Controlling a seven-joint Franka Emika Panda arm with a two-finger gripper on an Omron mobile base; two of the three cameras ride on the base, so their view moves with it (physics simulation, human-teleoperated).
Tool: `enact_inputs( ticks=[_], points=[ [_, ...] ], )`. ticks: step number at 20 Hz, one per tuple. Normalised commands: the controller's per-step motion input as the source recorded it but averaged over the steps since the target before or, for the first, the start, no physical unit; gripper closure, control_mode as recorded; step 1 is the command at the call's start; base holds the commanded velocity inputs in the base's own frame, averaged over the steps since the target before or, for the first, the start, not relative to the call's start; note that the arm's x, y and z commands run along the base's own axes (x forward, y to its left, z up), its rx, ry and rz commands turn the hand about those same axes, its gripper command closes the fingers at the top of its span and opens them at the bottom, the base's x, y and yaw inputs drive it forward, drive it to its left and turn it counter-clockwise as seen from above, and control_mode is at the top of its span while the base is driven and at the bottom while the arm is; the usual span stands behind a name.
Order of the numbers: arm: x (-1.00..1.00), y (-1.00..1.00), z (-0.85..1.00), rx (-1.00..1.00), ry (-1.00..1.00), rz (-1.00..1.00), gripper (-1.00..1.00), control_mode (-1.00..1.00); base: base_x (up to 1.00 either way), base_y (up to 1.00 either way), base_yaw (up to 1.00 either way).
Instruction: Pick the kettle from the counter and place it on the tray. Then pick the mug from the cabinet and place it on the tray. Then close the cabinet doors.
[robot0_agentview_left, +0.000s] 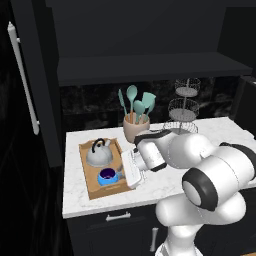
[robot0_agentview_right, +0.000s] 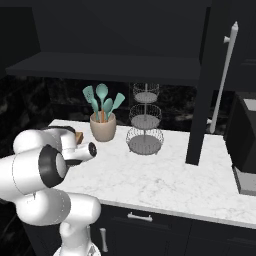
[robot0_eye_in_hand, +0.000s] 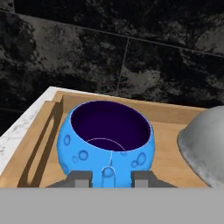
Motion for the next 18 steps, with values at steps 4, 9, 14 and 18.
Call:
enact_inputs(
  ticks=[4, 9, 14, 18],
  points=[
    [0.00, 0.00, 0.00, 0.00, 0.00, 0.00, -1.00, -1.00, 0.00, 0.00, 0.00],
    [-0.01, -0.01, 0.01, 0.01, 0.00, 0.00, -1.00, -1.00, 0.00, 0.00, 0.00],
    [-0.23, -0.08, 0.41, 0.06, 0.00, -0.08, -1.00, -1.00, 0.00, 0.00, 0.00],
    [-0.42, -0.09, 0.71, 0.05, 0.00, -0.11, -1.00, -1.00, 0.00, 0.00, 0.00]
  ],
)
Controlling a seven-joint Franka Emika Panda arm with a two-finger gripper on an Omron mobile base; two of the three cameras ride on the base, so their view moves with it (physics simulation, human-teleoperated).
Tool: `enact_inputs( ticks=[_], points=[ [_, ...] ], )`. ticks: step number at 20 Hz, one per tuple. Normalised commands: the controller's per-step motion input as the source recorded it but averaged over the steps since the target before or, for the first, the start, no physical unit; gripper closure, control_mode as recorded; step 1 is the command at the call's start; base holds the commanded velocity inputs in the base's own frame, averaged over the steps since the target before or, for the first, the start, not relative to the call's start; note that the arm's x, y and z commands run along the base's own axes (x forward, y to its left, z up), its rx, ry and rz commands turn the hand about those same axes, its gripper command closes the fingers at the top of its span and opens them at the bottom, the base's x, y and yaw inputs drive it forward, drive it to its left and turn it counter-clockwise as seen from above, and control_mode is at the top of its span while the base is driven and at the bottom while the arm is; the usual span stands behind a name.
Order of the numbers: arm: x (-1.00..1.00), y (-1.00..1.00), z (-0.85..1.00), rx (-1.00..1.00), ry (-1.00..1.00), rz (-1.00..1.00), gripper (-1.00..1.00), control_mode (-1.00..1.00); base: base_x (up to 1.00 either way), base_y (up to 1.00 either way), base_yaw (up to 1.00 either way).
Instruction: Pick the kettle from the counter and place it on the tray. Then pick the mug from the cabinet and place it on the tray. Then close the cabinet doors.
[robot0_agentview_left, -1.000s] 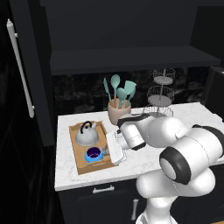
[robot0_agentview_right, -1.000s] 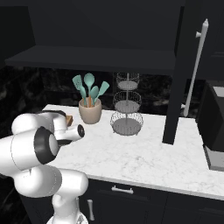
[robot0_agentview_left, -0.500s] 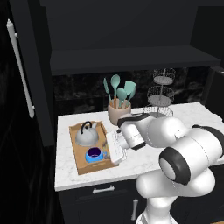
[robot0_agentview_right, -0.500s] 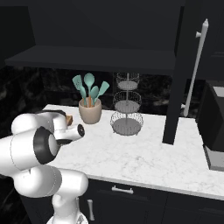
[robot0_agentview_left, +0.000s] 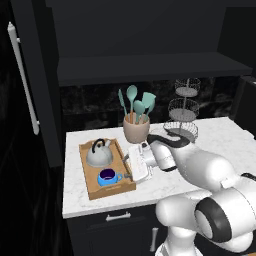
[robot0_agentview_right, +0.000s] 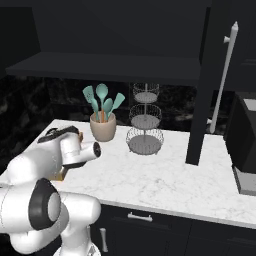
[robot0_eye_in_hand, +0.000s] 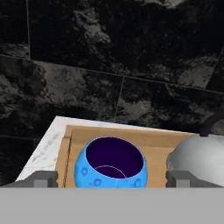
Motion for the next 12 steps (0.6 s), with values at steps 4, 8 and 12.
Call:
enact_inputs(
  ticks=[4, 8, 12],
  points=[
    [-0.50, -0.13, 0.84, 0.05, 0.00, -0.13, -1.00, -1.00, 0.00, 0.00, 0.00],
    [-0.42, -0.16, 0.77, 0.00, 0.00, -0.17, -1.00, -1.00, 0.00, 0.00, 0.00],
    [-0.39, -0.27, 0.81, 0.00, -0.03, -0.17, -1.00, -1.00, 0.00, 0.00, 0.00]
  ],
)
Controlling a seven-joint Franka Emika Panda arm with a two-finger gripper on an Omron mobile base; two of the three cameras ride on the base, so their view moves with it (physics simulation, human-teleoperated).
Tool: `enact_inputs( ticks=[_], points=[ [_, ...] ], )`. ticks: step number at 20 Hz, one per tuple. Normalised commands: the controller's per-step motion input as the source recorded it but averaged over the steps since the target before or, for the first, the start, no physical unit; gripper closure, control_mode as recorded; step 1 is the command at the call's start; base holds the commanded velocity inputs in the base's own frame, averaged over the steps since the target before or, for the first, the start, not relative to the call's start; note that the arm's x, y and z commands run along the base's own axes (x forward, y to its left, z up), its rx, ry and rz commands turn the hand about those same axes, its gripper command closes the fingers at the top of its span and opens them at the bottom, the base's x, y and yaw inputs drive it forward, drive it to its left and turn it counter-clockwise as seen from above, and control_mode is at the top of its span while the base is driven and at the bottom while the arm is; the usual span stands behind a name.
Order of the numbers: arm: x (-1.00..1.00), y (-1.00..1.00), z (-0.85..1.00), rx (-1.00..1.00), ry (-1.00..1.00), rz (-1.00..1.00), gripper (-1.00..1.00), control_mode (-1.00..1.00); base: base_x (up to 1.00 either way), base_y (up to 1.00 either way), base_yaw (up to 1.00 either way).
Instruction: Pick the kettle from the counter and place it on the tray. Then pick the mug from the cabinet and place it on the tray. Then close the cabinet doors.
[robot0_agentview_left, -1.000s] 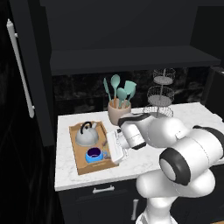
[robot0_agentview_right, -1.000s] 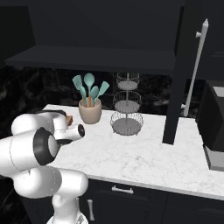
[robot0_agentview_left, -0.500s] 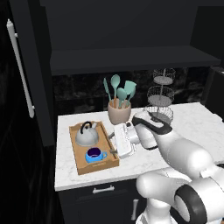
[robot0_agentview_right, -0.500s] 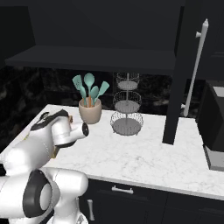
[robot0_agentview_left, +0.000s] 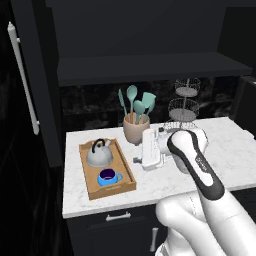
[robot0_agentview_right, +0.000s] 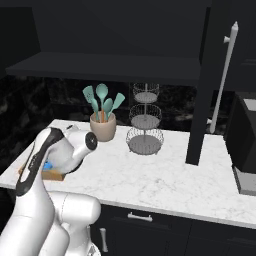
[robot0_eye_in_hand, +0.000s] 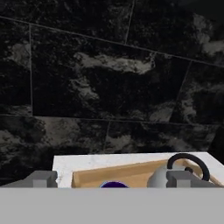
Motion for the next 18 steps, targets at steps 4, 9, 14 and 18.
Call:
enact_inputs(
  ticks=[4, 9, 14, 18],
  points=[
    [-0.44, -0.41, 0.75, 0.00, -0.03, -0.18, -1.00, -1.00, 0.00, 0.00, 0.00],
    [-0.49, -0.57, 0.64, 0.00, -0.03, -0.16, -1.00, -1.00, 0.00, 0.00, 0.00],
    [-0.32, -0.64, 0.42, 0.00, 0.00, -0.14, -1.00, -1.00, 0.00, 0.00, 0.00],
    [-0.28, -0.69, -0.07, 0.00, -0.07, -0.12, -1.00, -1.00, 0.00, 0.00, 0.00]
  ],
)
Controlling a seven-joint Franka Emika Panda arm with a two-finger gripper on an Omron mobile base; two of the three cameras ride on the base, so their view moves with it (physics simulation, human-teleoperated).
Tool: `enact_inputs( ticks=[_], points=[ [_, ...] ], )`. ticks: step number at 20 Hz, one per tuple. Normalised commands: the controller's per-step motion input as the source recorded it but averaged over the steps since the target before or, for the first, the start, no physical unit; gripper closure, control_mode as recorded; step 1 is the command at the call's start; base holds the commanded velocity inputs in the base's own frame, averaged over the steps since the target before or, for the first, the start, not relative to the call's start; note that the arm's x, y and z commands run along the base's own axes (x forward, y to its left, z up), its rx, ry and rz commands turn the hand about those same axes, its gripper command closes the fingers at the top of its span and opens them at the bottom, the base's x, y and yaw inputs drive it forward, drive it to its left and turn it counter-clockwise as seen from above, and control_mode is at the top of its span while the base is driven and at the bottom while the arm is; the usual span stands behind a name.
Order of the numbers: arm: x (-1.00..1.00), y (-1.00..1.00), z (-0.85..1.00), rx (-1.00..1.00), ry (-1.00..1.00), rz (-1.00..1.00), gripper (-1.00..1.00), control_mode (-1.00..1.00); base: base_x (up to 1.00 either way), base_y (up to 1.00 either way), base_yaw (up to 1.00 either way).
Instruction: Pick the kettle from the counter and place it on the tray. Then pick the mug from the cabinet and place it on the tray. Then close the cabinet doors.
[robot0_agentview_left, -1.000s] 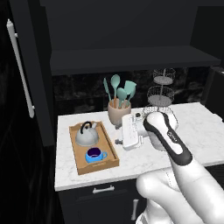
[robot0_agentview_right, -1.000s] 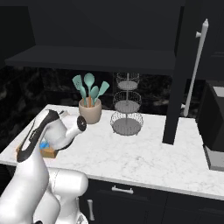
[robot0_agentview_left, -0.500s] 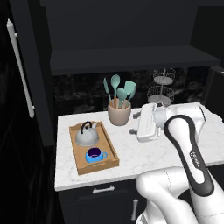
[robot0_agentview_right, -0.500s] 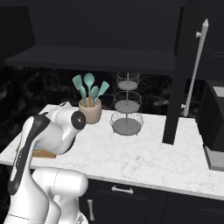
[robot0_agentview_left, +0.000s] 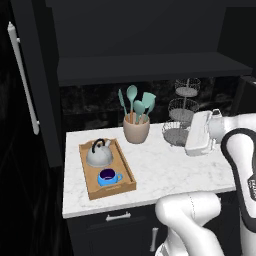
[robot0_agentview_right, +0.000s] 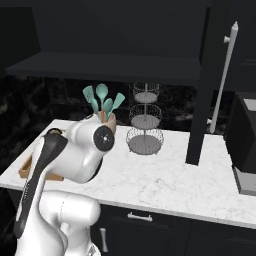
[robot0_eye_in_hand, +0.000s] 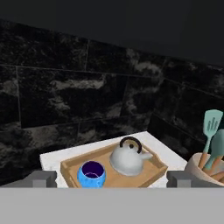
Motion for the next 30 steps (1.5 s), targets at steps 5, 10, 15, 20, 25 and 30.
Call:
enact_inputs(
  ticks=[5, 10, 15, 20, 25, 30],
  points=[
    [-0.48, -0.71, -0.27, 0.07, -0.17, -0.13, -1.00, -1.00, 0.00, 0.00, 0.00],
    [-0.30, -0.67, -0.04, 0.11, -0.12, -0.15, -1.00, -1.00, 0.00, 0.00, 0.00],
    [-0.10, -0.53, 0.06, 0.10, -0.12, -0.21, -1.00, -1.00, 0.00, 0.00, 0.00],
    [0.00, -0.39, 0.26, 0.03, -0.06, -0.20, -1.00, -1.00, 0.00, 0.00, 0.00],
    [0.03, -0.49, -0.01, 0.11, -0.12, -0.06, -1.00, -1.00, 0.00, 0.00, 0.00],
    [0.00, -0.65, -0.02, 0.25, -0.24, 0.00, -1.00, -1.00, 0.00, 0.00, 0.00]
  ],
)
